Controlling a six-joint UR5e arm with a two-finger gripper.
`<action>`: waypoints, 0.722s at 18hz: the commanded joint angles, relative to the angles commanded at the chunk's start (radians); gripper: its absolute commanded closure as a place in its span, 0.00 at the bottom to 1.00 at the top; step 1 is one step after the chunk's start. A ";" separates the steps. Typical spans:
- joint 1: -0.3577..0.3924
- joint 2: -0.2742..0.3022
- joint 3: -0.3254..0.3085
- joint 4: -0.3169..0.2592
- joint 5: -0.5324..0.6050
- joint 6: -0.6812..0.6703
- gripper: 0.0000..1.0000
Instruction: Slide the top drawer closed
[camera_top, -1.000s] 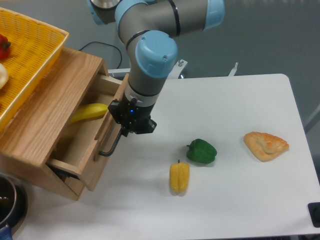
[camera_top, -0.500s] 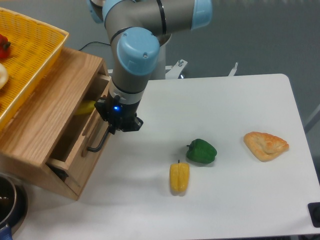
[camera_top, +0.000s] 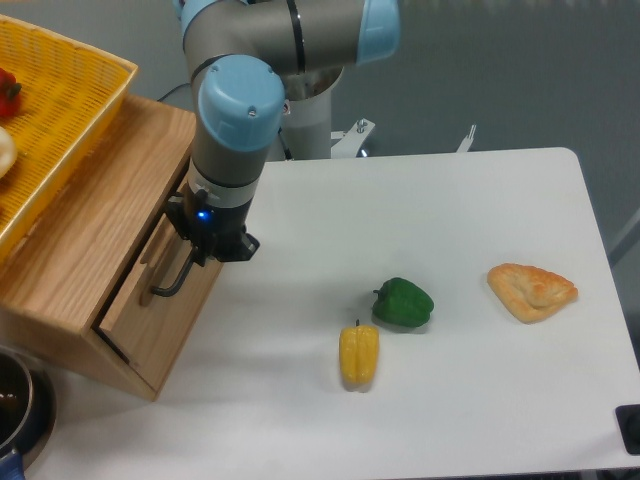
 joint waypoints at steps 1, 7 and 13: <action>-0.006 0.000 0.000 0.002 0.000 0.000 0.92; -0.021 -0.002 0.000 0.005 0.000 -0.012 0.91; -0.018 -0.015 0.008 0.011 -0.002 -0.006 0.83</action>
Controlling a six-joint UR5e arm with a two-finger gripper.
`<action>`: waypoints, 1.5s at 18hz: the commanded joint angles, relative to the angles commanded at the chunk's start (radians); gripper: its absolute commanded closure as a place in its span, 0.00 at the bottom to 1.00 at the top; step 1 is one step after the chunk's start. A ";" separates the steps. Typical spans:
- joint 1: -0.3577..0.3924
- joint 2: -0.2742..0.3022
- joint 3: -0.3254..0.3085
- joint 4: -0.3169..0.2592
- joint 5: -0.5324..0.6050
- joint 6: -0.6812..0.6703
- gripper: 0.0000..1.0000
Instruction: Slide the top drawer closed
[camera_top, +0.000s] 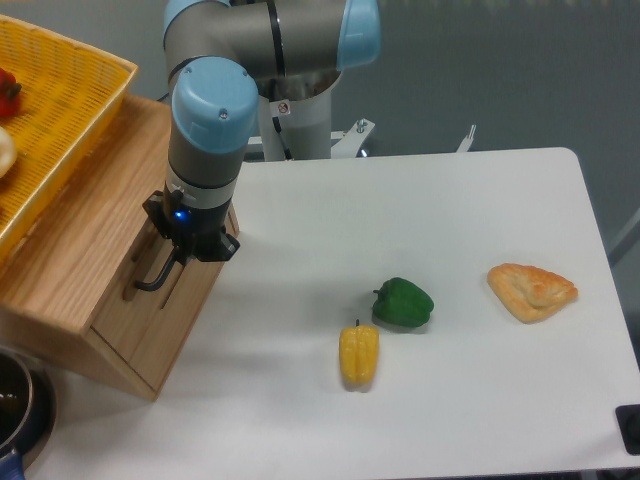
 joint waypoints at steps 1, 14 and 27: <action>0.009 -0.006 0.006 0.002 0.002 0.002 0.80; 0.261 -0.117 0.080 0.143 0.159 0.202 0.47; 0.426 -0.351 0.185 0.293 0.308 0.669 0.00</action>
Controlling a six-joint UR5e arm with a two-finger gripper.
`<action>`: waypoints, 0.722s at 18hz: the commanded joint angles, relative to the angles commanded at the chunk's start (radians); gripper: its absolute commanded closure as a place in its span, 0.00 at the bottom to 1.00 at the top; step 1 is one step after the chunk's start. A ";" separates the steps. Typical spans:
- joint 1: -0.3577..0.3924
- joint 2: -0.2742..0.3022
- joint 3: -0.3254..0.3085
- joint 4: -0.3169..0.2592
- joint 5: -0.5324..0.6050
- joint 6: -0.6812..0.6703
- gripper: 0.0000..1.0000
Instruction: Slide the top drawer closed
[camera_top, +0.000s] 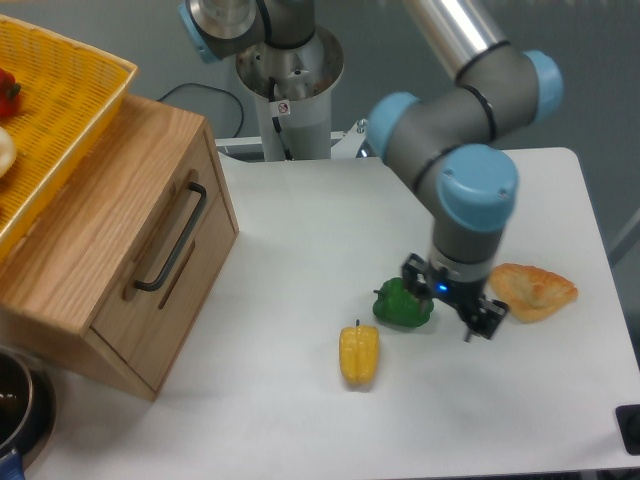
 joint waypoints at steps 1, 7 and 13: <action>0.002 -0.023 0.017 0.006 0.009 0.003 0.00; 0.092 -0.077 0.074 0.009 -0.043 0.227 0.00; 0.114 -0.085 0.077 0.005 0.038 0.241 0.00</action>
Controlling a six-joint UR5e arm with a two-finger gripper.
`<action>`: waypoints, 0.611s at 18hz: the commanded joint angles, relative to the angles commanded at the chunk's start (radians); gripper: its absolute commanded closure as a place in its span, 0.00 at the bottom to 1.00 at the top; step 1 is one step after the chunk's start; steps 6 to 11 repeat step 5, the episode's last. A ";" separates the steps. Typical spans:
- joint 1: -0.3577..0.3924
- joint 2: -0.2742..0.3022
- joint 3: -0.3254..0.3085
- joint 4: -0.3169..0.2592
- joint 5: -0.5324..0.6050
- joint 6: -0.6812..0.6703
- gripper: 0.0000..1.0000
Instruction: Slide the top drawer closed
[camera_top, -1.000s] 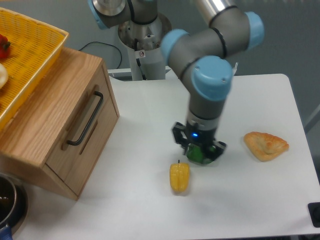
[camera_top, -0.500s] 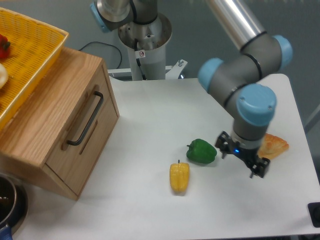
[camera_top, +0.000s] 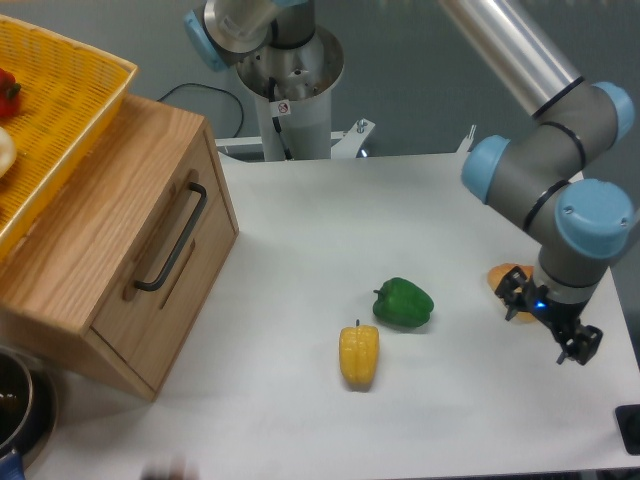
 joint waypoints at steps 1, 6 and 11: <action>0.018 0.002 -0.011 -0.002 -0.006 0.000 0.00; 0.045 0.003 -0.040 0.000 -0.074 0.000 0.00; 0.045 0.003 -0.040 0.000 -0.074 0.000 0.00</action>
